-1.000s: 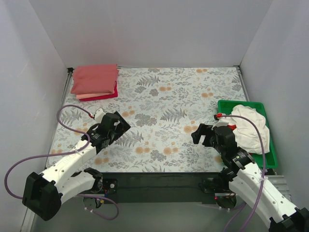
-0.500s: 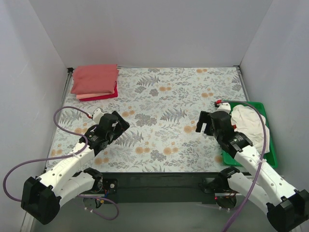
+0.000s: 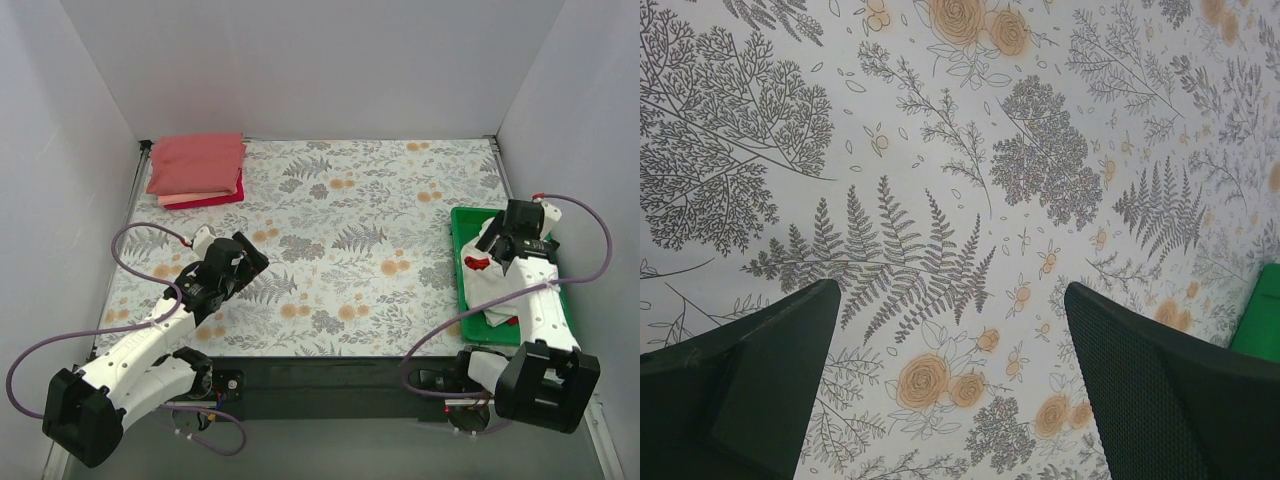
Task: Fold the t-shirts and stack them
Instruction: Grab the tshirt from the pile
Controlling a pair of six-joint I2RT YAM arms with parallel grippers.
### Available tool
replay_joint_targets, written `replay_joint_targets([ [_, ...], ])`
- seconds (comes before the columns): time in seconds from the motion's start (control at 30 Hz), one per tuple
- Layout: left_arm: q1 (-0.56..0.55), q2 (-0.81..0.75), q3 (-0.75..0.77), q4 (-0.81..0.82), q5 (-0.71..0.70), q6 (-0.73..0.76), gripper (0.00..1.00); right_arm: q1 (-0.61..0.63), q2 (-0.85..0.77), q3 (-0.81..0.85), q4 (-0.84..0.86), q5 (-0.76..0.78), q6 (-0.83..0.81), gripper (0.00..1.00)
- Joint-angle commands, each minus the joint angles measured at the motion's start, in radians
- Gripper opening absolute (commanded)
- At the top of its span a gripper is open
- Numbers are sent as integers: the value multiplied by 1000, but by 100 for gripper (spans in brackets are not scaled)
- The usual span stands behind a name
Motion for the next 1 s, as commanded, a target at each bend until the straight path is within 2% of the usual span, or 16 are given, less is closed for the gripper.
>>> replay_joint_targets([
  [0.0,-5,-12,-9,29,3,21,95,-118,66,58,-27,-67,-51,98],
  [0.23,-5,-11,-19,53,7,38,95,-265,169,41,-20,-65,6,98],
  [0.43,-3,40,-5,76,19,56,95,-296,215,-49,79,-205,-8,97],
  [0.53,-5,61,-5,76,22,56,95,-297,258,-91,137,-270,-14,90],
  [0.57,-5,67,-5,76,11,56,95,-297,265,-95,151,-278,-12,83],
  [0.63,-3,74,6,68,8,55,95,-301,253,-97,157,-304,-15,56],
  [0.67,-5,78,12,69,19,56,95,-299,227,-86,158,-305,-14,26],
  [0.7,-5,77,12,69,28,55,95,-299,188,-70,157,-302,-14,17],
  [0.73,-3,69,9,71,30,55,95,-299,95,2,83,-296,-35,12],
  [0.77,-3,69,6,71,30,55,95,-299,77,24,82,-296,-38,12],
  [0.9,-5,63,0,91,56,64,96,-299,-13,123,11,-299,-66,1],
  [0.97,-5,58,-5,97,60,67,95,-299,-58,170,-10,-325,-77,1],
])
